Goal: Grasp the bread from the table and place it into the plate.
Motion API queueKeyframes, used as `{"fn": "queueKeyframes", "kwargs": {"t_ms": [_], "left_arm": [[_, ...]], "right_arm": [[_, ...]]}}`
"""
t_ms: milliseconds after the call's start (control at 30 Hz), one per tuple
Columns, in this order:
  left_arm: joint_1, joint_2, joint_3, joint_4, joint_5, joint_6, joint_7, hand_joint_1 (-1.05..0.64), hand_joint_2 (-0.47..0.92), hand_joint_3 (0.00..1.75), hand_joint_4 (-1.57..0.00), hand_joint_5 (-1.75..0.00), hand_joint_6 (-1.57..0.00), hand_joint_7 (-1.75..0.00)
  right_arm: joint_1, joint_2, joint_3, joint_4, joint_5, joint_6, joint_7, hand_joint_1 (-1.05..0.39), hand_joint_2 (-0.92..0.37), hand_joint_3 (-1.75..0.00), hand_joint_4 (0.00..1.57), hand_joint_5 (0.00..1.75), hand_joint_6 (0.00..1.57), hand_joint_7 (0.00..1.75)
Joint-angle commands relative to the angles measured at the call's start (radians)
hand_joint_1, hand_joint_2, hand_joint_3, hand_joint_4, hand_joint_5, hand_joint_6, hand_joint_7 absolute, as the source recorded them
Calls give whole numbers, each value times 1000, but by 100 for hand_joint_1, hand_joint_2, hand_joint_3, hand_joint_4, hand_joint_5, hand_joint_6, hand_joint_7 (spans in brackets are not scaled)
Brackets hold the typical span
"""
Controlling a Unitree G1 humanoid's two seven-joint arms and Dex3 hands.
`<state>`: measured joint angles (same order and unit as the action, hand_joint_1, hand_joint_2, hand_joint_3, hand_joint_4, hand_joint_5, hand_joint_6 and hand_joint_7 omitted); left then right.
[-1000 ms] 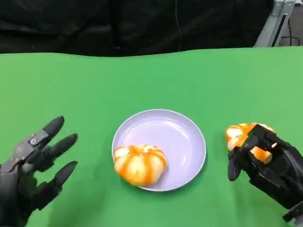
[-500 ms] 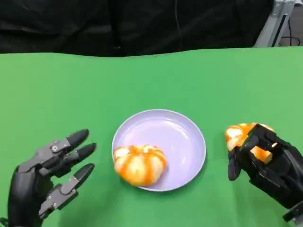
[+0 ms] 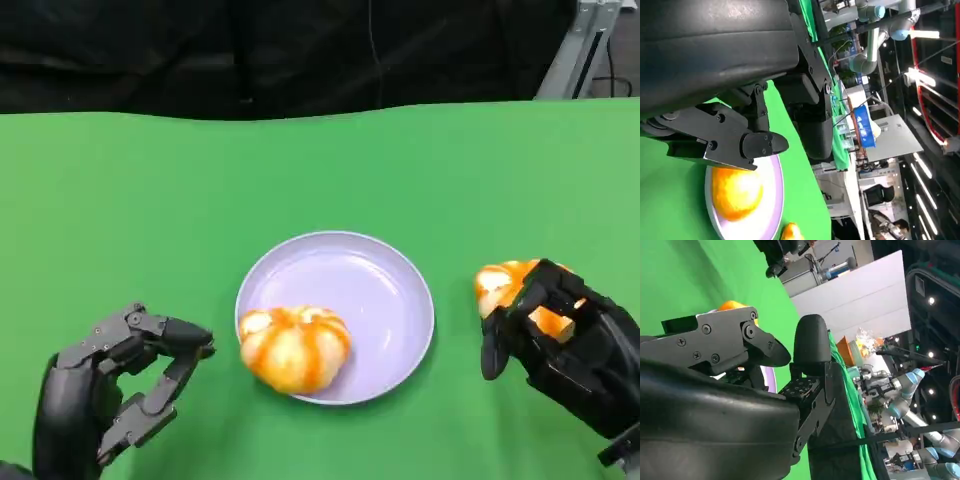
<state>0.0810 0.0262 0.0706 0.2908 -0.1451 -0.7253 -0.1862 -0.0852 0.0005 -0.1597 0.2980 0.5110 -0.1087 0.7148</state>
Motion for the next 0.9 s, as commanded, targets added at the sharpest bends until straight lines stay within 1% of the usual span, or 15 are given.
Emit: {"fn": "queueKeyframes", "kwargs": {"t_ms": [33,300,400,500,667,900], "left_arm": [[-5,-1,16,-3,-17,27,7,-7,92,45,-58,-134,-78,-110],[5,-12,15,-44,-91,86,-35,-7,92,47,-60,-137,-77,-112],[20,-26,18,-98,-211,165,-86,-7,92,49,-63,-142,-77,-114],[28,-29,28,-125,-268,202,-120,-7,92,50,-62,-147,-75,-115],[37,-38,46,-137,-305,221,-156,-8,92,50,-61,-150,-74,-116],[40,-42,57,-145,-297,228,-160,-8,92,46,-62,-149,-76,-112]], "right_arm": [[-14,-19,-18,4,6,-8,3,-4,-89,-81,68,175,61,148],[-17,-20,-25,7,8,-1,8,-5,-87,-82,68,175,61,148],[-15,-20,-25,0,7,6,3,-5,-87,-82,68,175,61,148],[-12,-20,-24,-5,4,8,1,-4,-88,-83,68,175,61,149],[-4,-21,-24,-14,6,9,5,-3,-89,-83,68,175,60,150],[-3,-20,-25,-21,8,17,3,-3,-89,-83,68,175,59,151]]}}
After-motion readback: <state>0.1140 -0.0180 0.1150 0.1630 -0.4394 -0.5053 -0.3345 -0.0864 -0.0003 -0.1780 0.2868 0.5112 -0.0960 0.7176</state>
